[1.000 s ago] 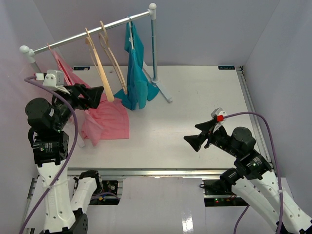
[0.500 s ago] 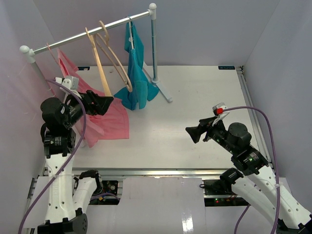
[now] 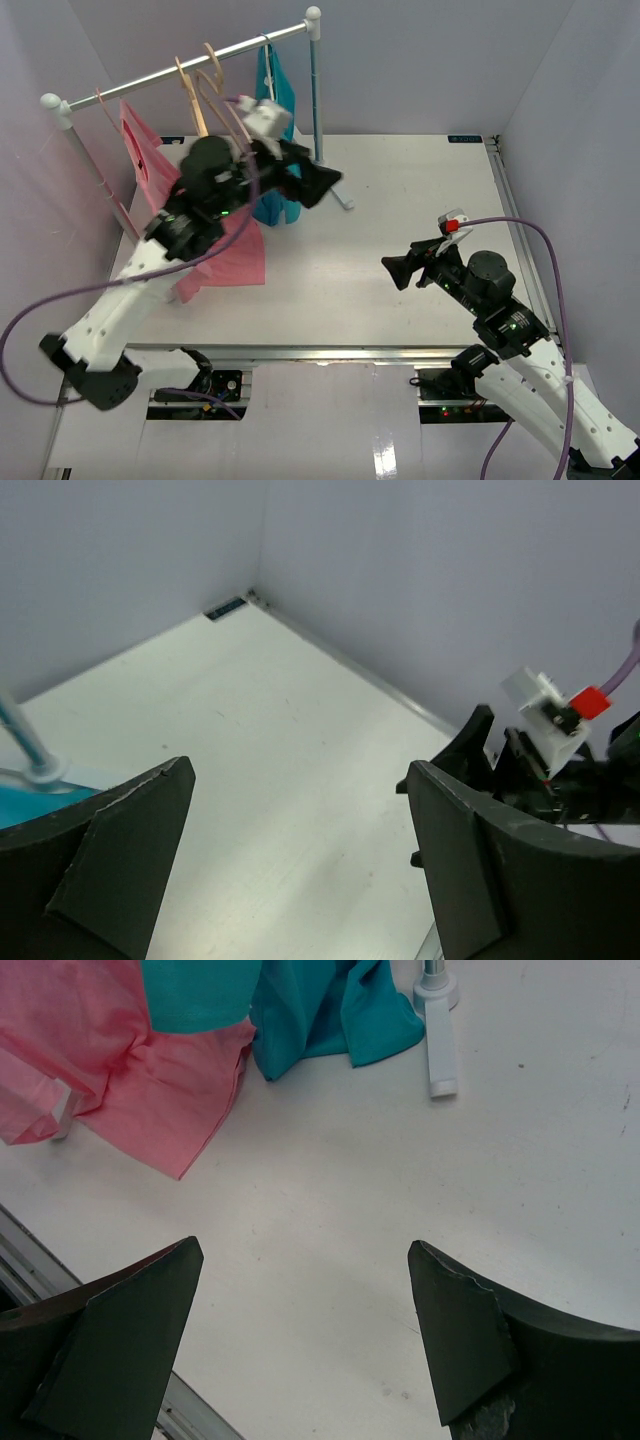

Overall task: Place the t-shirt on the hanger
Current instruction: Reset both arms

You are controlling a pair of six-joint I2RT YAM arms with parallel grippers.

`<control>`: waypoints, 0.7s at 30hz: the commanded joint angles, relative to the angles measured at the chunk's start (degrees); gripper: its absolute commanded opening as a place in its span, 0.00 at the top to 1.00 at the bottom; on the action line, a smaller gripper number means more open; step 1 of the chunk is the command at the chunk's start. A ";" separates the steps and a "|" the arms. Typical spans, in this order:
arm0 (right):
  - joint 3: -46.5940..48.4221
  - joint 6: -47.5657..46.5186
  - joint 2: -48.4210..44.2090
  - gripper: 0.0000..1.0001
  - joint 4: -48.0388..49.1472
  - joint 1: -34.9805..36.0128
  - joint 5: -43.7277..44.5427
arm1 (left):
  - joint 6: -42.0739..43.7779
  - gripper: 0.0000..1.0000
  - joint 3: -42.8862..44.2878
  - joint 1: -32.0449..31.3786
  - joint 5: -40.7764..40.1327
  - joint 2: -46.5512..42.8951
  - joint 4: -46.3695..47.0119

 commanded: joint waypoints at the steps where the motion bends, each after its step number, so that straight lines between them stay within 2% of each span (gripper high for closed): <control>1: -0.73 0.47 -1.70 0.10 2.31 -0.09 2.20 | 9.48 0.02 2.08 -17.42 -26.95 9.96 -4.02; 6: -1.98 2.10 -3.28 0.10 2.18 -0.16 8.26 | 7.02 0.02 -4.78 -21.15 -28.47 8.83 1.51; 10: -2.95 4.45 -3.65 0.10 1.32 -0.07 16.58 | 2.16 0.02 -19.28 -21.36 -27.83 1.04 9.20; 14: -3.25 6.69 -1.68 0.10 0.84 -0.08 19.44 | -2.07 0.02 -33.96 -21.51 -31.32 -8.87 15.67; 18: -1.74 5.96 2.10 0.10 -0.62 -0.07 17.50 | -4.79 0.02 -48.49 -21.53 -33.83 -19.96 19.33; 21: -2.78 5.05 2.44 0.10 0.42 -0.16 14.41 | -4.85 0.02 -55.00 -21.53 -34.91 -23.12 21.40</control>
